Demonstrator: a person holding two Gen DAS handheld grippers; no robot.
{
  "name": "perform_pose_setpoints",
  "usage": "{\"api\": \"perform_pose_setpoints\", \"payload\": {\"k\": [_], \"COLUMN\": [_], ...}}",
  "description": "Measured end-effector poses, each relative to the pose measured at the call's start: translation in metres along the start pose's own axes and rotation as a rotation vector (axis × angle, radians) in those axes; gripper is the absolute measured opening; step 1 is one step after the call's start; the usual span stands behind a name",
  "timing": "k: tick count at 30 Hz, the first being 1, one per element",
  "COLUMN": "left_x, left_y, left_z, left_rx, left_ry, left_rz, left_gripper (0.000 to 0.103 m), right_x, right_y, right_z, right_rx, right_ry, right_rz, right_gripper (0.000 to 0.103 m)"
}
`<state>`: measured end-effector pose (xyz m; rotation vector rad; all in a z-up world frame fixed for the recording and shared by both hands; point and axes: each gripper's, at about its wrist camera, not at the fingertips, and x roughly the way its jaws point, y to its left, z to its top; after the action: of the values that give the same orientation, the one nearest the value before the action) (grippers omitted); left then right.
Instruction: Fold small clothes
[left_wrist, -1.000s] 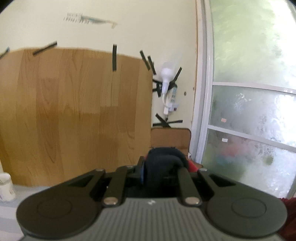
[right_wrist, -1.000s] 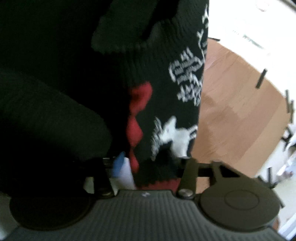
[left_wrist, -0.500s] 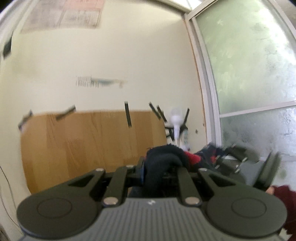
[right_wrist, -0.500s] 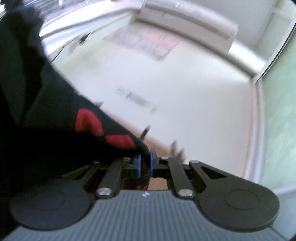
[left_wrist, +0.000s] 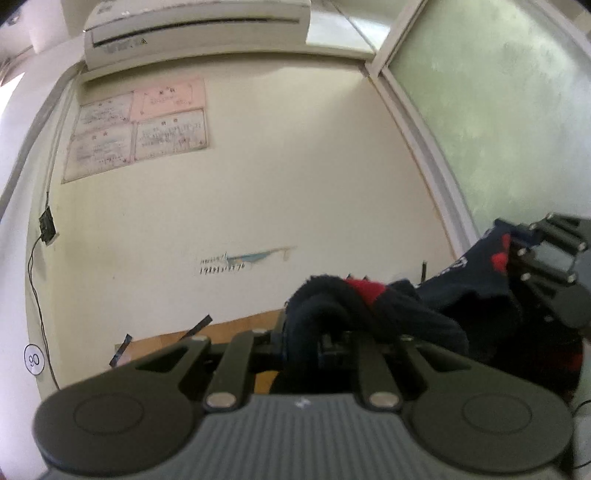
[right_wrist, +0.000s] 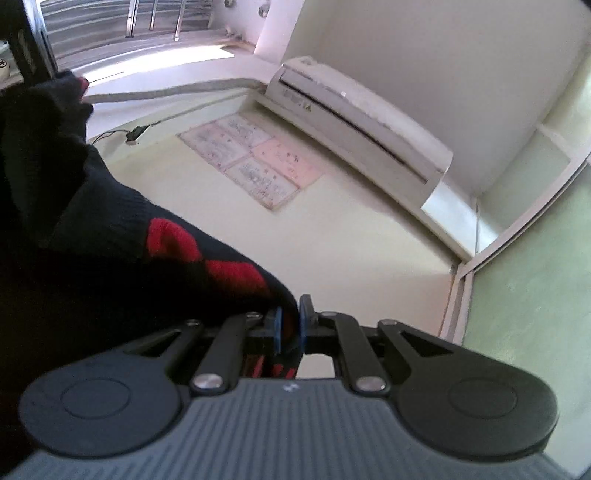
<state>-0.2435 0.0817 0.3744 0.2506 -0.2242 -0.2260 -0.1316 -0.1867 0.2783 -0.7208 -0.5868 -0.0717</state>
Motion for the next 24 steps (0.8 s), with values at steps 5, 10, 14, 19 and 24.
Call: {"api": "perform_pose_setpoints", "payload": {"k": [5,10,14,19,24], "left_x": [0.084,0.217,0.322,0.320,0.257], "left_y": [-0.011,-0.040,-0.077,-0.058,0.001], "left_z": [-0.045,-0.136,-0.271,-0.397,-0.411], "left_rx": [-0.013,-0.065,-0.042,-0.134,-0.352], "left_ry": [0.152,0.396,0.739,1.026,1.021], "left_rz": [-0.027,-0.083,-0.077,-0.040,-0.084], "left_gripper": [0.012,0.017,0.041,0.032,0.051], "right_x": [0.015,0.075,0.118,0.053,-0.008], "right_y": [0.023,0.082,0.150,0.151,0.127], "right_z": [-0.036,-0.132,-0.256,-0.340,-0.373], "right_rx": [0.022,0.069,0.255,0.452,0.525], "right_ry": [0.136,0.379,0.797,1.097,1.206], "right_rz": [0.061,0.132,0.302,0.464,0.438], "right_gripper": [0.012,0.015,0.057,0.058,0.058]}}
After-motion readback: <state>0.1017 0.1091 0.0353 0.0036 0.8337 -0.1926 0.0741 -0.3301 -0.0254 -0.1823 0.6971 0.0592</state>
